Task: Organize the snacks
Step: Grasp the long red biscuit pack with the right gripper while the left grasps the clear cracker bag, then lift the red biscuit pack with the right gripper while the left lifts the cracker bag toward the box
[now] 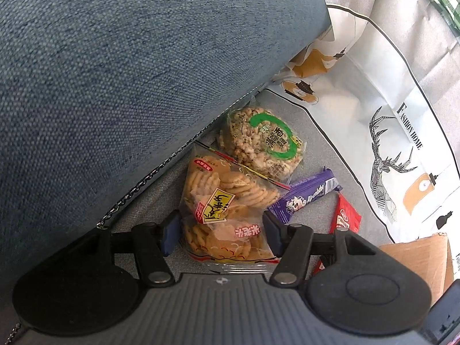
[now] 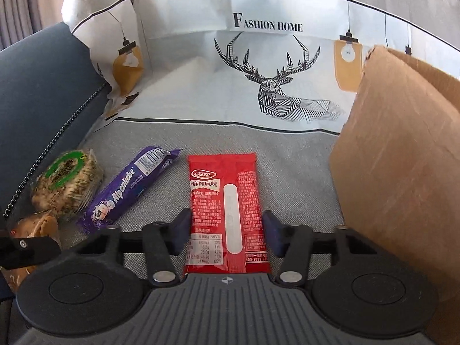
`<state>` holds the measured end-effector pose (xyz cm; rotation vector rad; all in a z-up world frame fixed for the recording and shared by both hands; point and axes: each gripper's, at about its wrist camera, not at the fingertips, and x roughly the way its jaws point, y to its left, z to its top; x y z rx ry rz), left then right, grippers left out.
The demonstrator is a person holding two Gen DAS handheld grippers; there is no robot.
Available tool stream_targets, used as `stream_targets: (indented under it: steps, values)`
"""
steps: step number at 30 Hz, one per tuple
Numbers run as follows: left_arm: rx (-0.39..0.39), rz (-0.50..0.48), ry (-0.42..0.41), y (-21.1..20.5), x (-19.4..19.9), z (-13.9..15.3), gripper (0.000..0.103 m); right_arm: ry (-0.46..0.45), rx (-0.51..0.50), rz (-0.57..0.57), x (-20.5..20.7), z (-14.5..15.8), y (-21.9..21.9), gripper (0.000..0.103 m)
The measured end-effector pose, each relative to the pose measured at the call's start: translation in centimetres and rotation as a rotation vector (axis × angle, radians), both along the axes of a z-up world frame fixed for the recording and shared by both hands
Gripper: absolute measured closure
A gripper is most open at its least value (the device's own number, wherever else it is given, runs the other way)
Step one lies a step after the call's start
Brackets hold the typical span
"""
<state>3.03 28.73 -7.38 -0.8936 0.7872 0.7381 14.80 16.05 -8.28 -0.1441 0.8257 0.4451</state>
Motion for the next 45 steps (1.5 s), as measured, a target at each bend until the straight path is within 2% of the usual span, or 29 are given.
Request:
stream_targets:
  steps: [5,18,23,27,31,36,40,45]
  values:
    - [-0.009,0.003,-0.002,0.1,-0.1,0.0,0.038,0.007,0.030,0.011,-0.2,0.4,-0.4,0.059]
    - [-0.065,-0.013,0.017,-0.1,-1.4,0.4,0.039,-0.047,0.057,0.074,-4.6,4.5,-3.3,0.060]
    - [-0.074,-0.058,0.014,-1.2,-2.4,1.8,0.039,-0.100,0.067,0.108,-7.5,6.5,-5.0,0.060]
    - [-0.033,-0.116,-0.008,-2.6,-3.1,3.7,0.039,-0.159,0.089,0.131,-9.8,8.5,-6.7,0.060]
    - [-0.022,-0.152,-0.043,-3.9,-3.8,5.2,0.039,-0.215,0.123,0.128,-11.7,10.8,-9.4,0.060]
    - [-0.027,-0.195,-0.085,-6.6,-4.4,6.3,0.039,-0.311,0.188,0.145,-13.3,15.3,-13.9,0.060]
    - [0.014,-0.250,-0.102,-9.5,-4.4,7.0,0.039,-0.411,0.212,0.159,-13.9,18.8,-18.7,0.060]
    - [0.045,-0.310,-0.117,-11.6,-3.3,7.4,0.039,-0.464,0.189,0.123,-13.0,20.2,-25.0,0.060]
